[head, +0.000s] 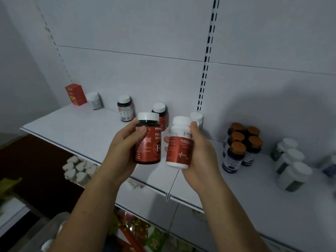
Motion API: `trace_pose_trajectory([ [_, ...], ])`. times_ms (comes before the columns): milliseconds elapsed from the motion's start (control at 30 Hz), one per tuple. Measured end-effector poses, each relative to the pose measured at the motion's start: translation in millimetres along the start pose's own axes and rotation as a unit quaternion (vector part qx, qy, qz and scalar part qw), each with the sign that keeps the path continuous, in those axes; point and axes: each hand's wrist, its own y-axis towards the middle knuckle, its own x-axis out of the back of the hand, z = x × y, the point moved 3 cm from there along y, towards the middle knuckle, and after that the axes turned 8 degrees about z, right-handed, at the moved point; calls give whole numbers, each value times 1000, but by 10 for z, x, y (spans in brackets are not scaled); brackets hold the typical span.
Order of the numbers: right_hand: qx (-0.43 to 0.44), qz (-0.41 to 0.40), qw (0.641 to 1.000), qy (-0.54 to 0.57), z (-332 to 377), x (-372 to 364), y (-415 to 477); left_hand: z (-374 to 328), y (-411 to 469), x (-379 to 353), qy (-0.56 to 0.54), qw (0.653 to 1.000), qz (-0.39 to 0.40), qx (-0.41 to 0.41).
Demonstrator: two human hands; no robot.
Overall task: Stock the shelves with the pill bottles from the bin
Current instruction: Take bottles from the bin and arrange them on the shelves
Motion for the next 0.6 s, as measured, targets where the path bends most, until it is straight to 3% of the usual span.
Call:
trace_pose_trajectory([
  [167,11,-35,999,-8,-11,-56,73,-53,98,10,-9,998,53,13],
  [367,-2,-14,999,43,-90,-124,101,-3,222,110,-63,992,101,32],
  [467,20,14,1000,15,-56,-183,30,43,268,168,-78,990,107,51],
  [600,73,-13,996,-41,-59,-92,-13,80,319,203,-86,987,119,60],
])
